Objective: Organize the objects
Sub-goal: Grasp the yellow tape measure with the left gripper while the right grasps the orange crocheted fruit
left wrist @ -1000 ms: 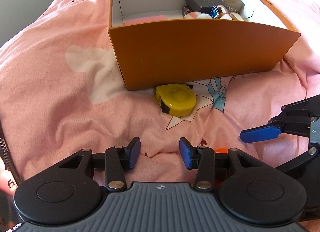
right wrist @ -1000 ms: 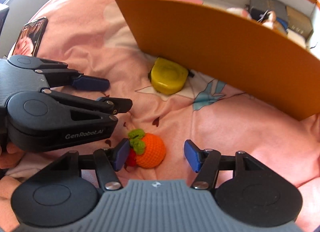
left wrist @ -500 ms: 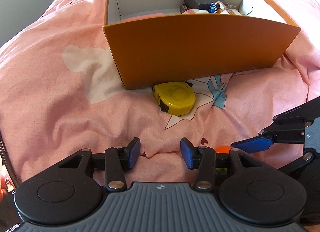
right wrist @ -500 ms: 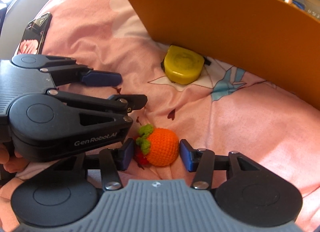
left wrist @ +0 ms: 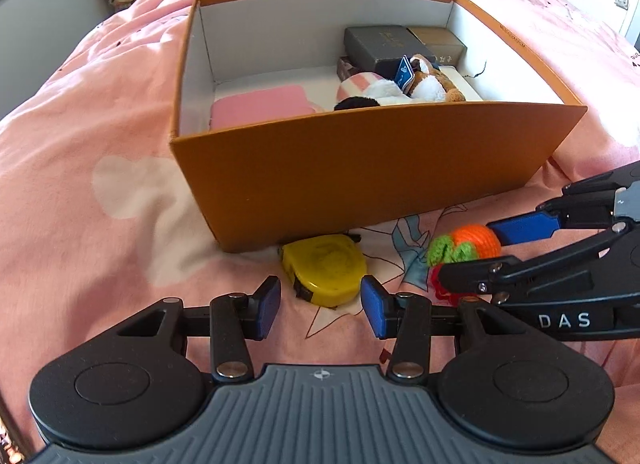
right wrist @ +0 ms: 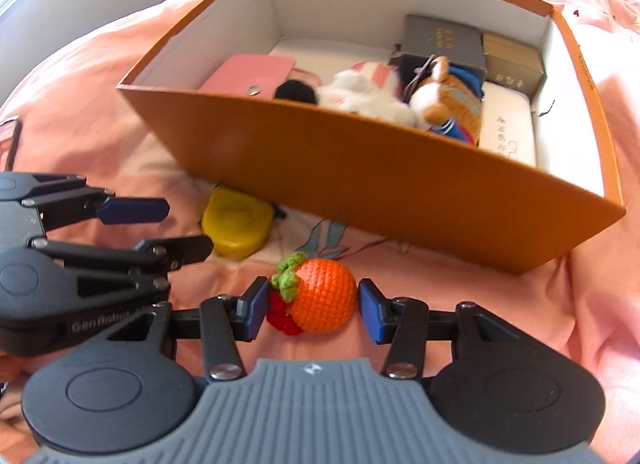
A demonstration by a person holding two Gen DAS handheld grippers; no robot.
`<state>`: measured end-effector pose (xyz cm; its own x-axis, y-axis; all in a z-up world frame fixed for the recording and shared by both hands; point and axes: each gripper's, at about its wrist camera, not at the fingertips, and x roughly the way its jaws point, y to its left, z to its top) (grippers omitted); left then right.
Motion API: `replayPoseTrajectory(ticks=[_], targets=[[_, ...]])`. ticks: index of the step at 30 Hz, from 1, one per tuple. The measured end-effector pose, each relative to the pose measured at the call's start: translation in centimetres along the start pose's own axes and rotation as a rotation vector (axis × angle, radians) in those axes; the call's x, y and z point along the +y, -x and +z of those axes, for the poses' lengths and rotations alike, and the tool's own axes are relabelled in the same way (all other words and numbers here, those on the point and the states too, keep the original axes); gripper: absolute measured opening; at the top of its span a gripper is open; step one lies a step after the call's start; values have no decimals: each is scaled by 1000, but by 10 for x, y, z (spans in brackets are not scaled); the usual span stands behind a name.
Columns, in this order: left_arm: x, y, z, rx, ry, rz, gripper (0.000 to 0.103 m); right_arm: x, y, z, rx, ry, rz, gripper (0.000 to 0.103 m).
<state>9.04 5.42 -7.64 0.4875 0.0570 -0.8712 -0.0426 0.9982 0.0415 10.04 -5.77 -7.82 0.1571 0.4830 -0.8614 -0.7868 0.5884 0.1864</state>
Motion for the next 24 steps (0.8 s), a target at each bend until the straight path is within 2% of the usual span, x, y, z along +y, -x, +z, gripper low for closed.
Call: replayPoseTrajectory(ticks=[4, 13, 19, 24], targets=[[7, -8, 0, 5, 64, -39, 65, -5, -6, 1, -16, -1, -4, 50], [18, -28, 7, 33, 269, -94, 74, -15, -14, 1, 2, -26, -28, 50], [4, -47, 13, 63, 200, -20, 74, -21, -21, 1, 15, -42, -5, 51], [3, -55, 13, 71, 190, 4, 73, -26, -27, 1, 25, -55, 16, 52]])
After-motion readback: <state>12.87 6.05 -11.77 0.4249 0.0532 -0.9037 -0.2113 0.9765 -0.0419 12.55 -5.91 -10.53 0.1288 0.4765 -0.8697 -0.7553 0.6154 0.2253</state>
